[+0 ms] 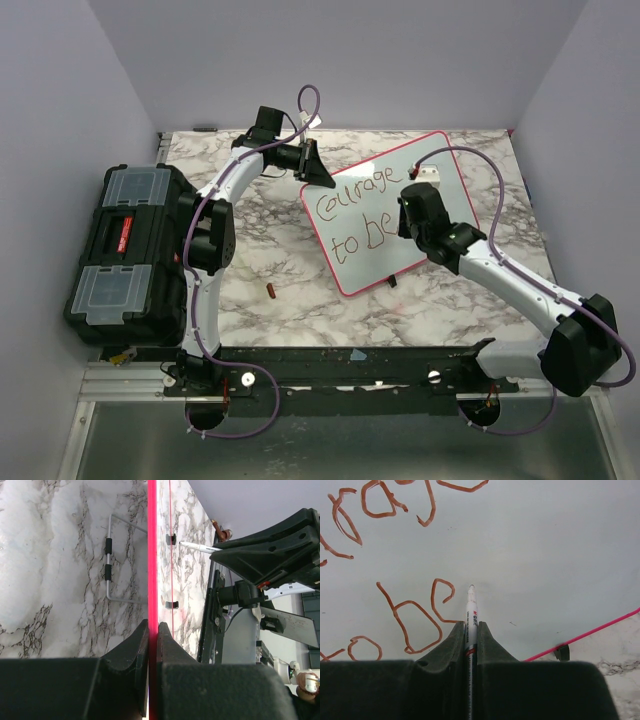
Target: Write a sentence on the whiteboard
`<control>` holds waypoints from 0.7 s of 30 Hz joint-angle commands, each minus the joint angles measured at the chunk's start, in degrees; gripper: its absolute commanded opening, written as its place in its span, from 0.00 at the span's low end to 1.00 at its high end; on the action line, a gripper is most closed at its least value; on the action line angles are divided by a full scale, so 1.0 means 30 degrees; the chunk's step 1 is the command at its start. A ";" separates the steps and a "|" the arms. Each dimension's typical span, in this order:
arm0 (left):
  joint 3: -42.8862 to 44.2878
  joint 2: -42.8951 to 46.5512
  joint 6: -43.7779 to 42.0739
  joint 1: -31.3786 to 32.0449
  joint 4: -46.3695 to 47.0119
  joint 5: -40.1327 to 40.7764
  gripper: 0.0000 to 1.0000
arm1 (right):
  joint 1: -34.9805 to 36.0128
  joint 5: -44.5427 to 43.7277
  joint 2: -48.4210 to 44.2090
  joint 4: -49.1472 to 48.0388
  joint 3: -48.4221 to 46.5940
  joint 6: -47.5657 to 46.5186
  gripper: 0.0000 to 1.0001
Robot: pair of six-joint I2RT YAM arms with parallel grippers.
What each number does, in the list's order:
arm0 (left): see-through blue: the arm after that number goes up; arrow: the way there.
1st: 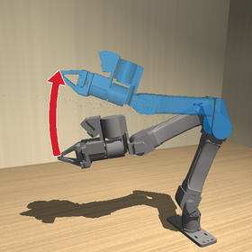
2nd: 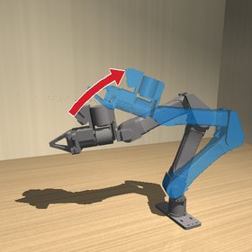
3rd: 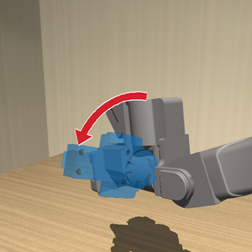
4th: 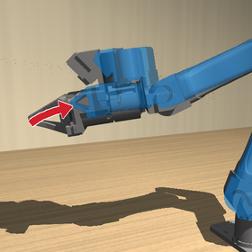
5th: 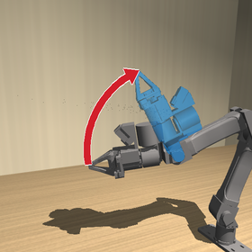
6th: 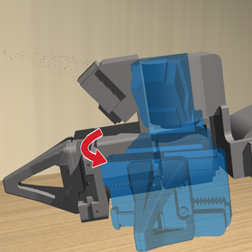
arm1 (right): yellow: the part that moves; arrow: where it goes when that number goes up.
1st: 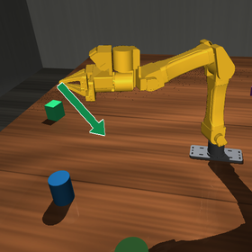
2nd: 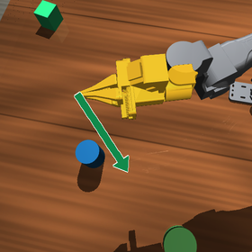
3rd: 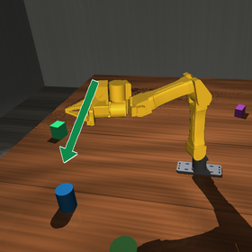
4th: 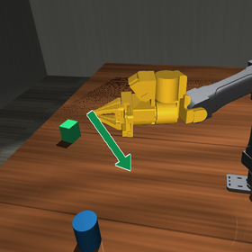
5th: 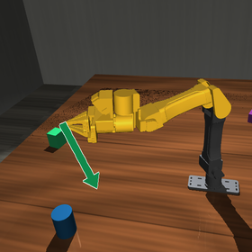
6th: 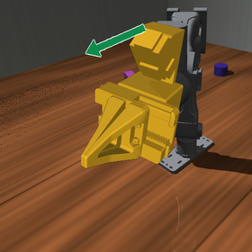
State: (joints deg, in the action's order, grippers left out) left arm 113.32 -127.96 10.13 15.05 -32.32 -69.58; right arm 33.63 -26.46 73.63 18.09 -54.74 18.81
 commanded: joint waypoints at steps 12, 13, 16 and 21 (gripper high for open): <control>-0.0067 0.0376 -0.1824 -0.0126 0.1265 -0.0009 0.00 | -0.1772 0.1154 0.0009 -0.0436 -0.0042 -0.0033 0.01; -0.0082 0.0401 -0.1824 -0.0146 0.1251 0.0005 0.00 | -0.1922 0.1333 0.0024 -0.0512 -0.0046 0.0013 0.01; -0.0097 0.0428 -0.1831 -0.0138 0.1250 0.0006 0.00 | -0.2205 0.1770 0.0139 -0.0665 -0.0108 0.0039 0.01; -0.0097 0.0409 -0.1853 -0.0153 0.1250 -0.0002 0.00 | -0.2529 0.2334 0.0432 -0.0925 -0.0426 0.0058 0.01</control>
State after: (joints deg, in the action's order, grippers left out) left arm 113.32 -127.96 10.13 14.98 -32.27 -69.60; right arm 26.83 -22.22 73.73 17.17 -55.02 18.48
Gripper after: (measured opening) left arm 0.070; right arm 0.114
